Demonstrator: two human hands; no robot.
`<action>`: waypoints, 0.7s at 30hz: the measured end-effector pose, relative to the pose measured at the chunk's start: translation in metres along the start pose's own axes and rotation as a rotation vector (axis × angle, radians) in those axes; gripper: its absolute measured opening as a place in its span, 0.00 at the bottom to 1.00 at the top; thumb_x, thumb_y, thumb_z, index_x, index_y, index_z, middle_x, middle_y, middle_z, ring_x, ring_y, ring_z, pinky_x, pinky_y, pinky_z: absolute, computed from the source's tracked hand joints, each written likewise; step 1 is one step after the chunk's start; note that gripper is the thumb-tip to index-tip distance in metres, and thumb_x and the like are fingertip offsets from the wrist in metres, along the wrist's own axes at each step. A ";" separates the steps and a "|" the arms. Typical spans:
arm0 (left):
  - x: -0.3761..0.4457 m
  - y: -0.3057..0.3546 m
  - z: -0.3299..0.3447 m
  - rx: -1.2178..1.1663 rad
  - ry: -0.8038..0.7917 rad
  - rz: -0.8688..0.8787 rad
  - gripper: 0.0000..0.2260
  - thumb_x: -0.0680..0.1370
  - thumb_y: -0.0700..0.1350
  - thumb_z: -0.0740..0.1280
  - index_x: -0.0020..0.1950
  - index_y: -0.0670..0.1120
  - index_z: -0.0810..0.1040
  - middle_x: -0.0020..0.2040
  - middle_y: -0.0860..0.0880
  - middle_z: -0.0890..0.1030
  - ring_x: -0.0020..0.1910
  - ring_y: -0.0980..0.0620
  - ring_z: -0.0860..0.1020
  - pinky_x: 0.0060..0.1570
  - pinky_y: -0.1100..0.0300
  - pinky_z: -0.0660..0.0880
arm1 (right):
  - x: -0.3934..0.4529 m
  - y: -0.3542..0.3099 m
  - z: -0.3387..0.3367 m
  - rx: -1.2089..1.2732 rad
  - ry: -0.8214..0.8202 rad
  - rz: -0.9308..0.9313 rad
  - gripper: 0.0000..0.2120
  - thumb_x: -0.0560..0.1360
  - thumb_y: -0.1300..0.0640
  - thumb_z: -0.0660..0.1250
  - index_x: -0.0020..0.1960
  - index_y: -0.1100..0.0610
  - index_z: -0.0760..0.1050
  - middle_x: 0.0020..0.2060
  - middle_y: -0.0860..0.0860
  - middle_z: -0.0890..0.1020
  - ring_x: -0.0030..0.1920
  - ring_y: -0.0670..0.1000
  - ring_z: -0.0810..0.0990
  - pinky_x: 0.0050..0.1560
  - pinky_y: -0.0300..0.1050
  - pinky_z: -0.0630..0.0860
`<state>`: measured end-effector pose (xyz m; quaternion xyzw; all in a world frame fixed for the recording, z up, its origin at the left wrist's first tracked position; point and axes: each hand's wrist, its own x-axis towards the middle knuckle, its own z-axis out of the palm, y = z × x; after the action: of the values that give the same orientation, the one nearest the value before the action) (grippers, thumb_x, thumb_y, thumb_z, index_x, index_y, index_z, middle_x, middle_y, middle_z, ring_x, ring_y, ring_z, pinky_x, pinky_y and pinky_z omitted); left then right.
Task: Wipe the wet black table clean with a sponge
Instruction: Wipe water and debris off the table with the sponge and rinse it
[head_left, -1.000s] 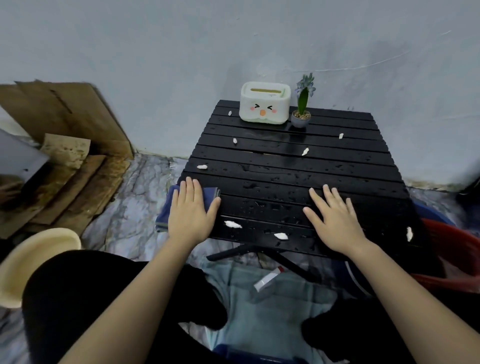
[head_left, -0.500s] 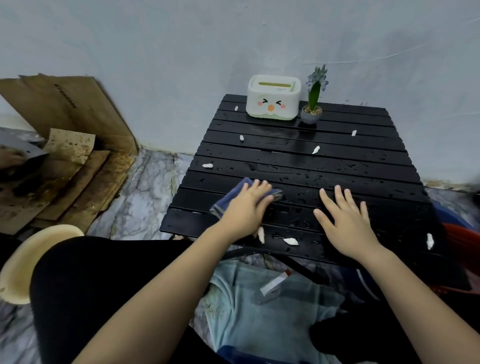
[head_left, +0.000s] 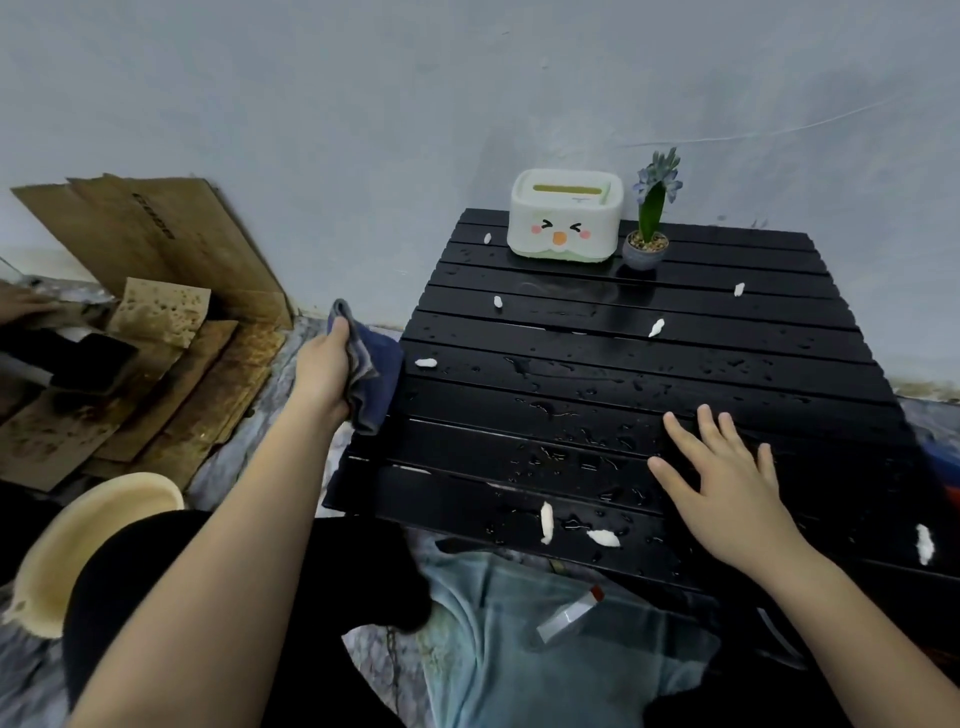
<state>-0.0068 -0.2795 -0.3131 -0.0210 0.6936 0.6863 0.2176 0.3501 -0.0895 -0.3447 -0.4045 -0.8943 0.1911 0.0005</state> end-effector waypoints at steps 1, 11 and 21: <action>0.001 -0.003 0.001 0.122 0.031 0.070 0.12 0.82 0.48 0.59 0.43 0.45 0.76 0.38 0.49 0.78 0.37 0.52 0.77 0.38 0.60 0.71 | 0.000 -0.001 0.000 -0.001 0.006 0.002 0.30 0.79 0.37 0.51 0.79 0.43 0.52 0.80 0.51 0.47 0.79 0.51 0.40 0.77 0.59 0.38; 0.003 -0.058 0.058 1.109 0.115 0.650 0.11 0.83 0.49 0.54 0.58 0.45 0.71 0.53 0.44 0.77 0.49 0.42 0.77 0.38 0.53 0.65 | -0.002 -0.001 0.003 -0.004 0.031 -0.006 0.30 0.79 0.36 0.49 0.79 0.41 0.50 0.80 0.49 0.46 0.79 0.48 0.38 0.76 0.56 0.35; -0.080 -0.071 0.162 0.838 -0.626 0.639 0.18 0.82 0.48 0.59 0.72 0.46 0.70 0.69 0.45 0.75 0.69 0.48 0.71 0.67 0.54 0.69 | 0.000 0.000 -0.004 0.011 -0.013 -0.003 0.30 0.79 0.36 0.50 0.79 0.41 0.50 0.80 0.48 0.45 0.79 0.47 0.38 0.77 0.56 0.36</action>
<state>0.1326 -0.1492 -0.3474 0.4781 0.7796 0.3601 0.1844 0.3510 -0.0885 -0.3409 -0.4017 -0.8939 0.1989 -0.0028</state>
